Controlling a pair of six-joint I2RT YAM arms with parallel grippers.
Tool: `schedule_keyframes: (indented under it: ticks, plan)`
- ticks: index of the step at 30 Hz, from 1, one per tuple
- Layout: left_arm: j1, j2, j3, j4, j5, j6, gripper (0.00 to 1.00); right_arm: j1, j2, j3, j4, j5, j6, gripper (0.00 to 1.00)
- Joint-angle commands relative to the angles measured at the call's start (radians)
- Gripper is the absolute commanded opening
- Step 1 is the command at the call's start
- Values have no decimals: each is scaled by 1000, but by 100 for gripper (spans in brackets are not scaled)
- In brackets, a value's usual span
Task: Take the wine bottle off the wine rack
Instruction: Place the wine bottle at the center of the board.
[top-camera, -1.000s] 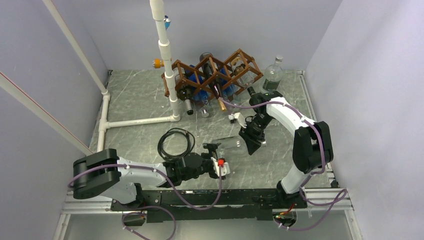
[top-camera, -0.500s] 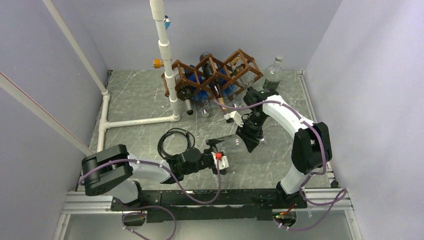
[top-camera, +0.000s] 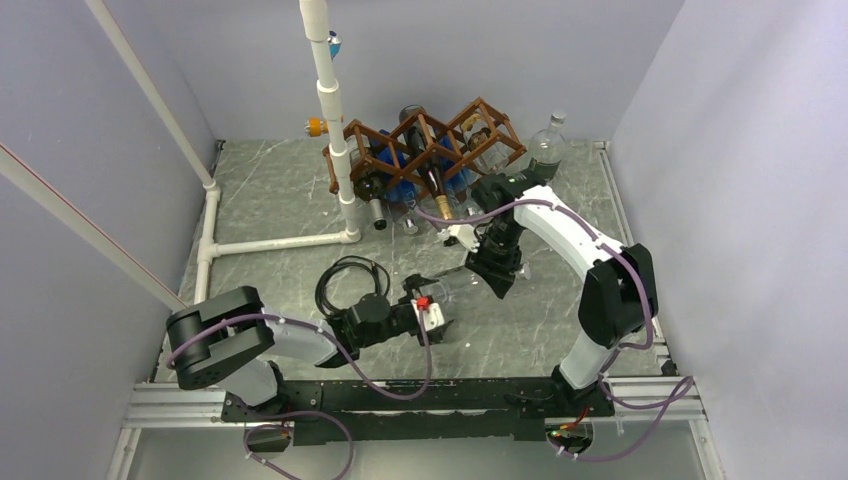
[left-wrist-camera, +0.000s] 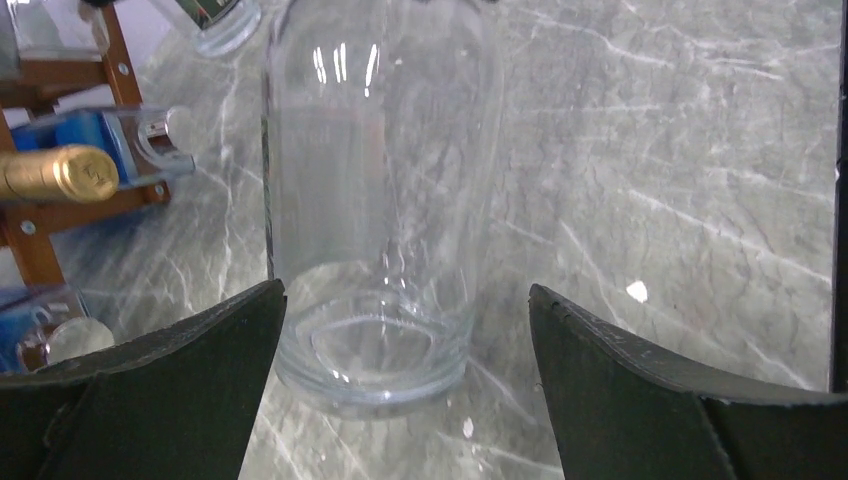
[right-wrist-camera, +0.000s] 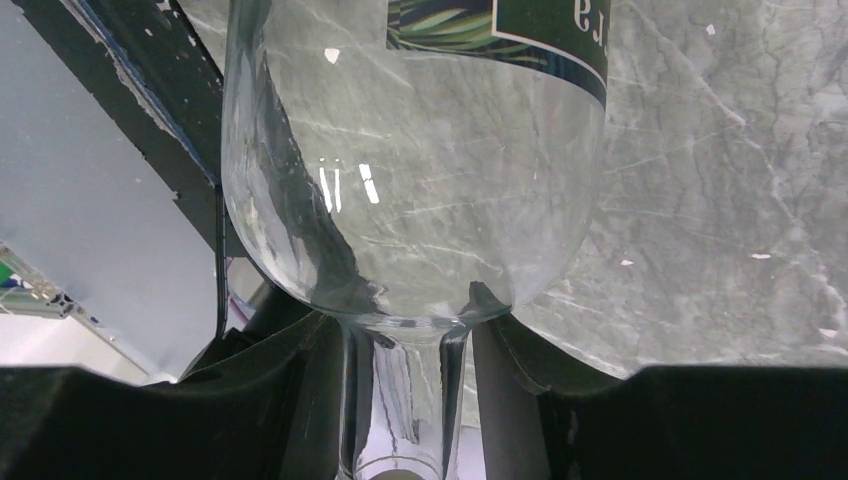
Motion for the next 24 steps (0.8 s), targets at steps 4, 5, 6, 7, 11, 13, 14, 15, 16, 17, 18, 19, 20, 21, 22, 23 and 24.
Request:
schedule_keyframes:
  ticks: [4,5,6,7,11,13,14,15,16,17,18,19,20,21,22,23,24]
  plan:
    - [37,-74,-109,166,18,-177,98,27,-13,119,-61,36,33,6]
    - [40,-93,-119,164,16,-204,99,32,-8,121,-61,41,37,6]
    - [42,-110,-130,159,10,-235,99,37,-4,124,-62,47,40,7]
    - [45,-130,-140,155,4,-265,99,41,0,128,-63,53,43,7]
    - [56,-204,-186,125,-14,-419,100,66,14,145,-62,76,55,11]
    - [73,-256,-205,102,-39,-504,100,76,22,157,-65,85,61,13]
    - [84,-278,-212,81,-38,-554,100,81,25,164,-66,90,66,14]
    - [96,-299,-217,57,-36,-598,100,87,29,171,-65,98,69,17]
    - [107,-317,-217,27,-34,-645,100,92,34,177,-66,102,72,18]
    - [118,-333,-216,-2,-29,-685,100,97,36,184,-65,106,76,20]
    - [127,-346,-215,-25,-27,-721,100,103,41,191,-66,110,78,21]
    - [134,-357,-214,-48,-29,-756,100,108,45,196,-66,114,82,22]
    - [141,-367,-212,-69,-30,-791,99,116,49,200,-66,117,84,23]
    - [146,-374,-209,-87,-32,-813,99,122,51,205,-66,119,86,24]
    - [150,-380,-206,-107,-36,-835,100,127,55,209,-66,120,88,25]
    - [155,-383,-203,-134,-44,-857,99,132,58,212,-66,121,89,27]
    - [161,-384,-196,-155,-51,-881,99,137,60,215,-66,122,90,27]
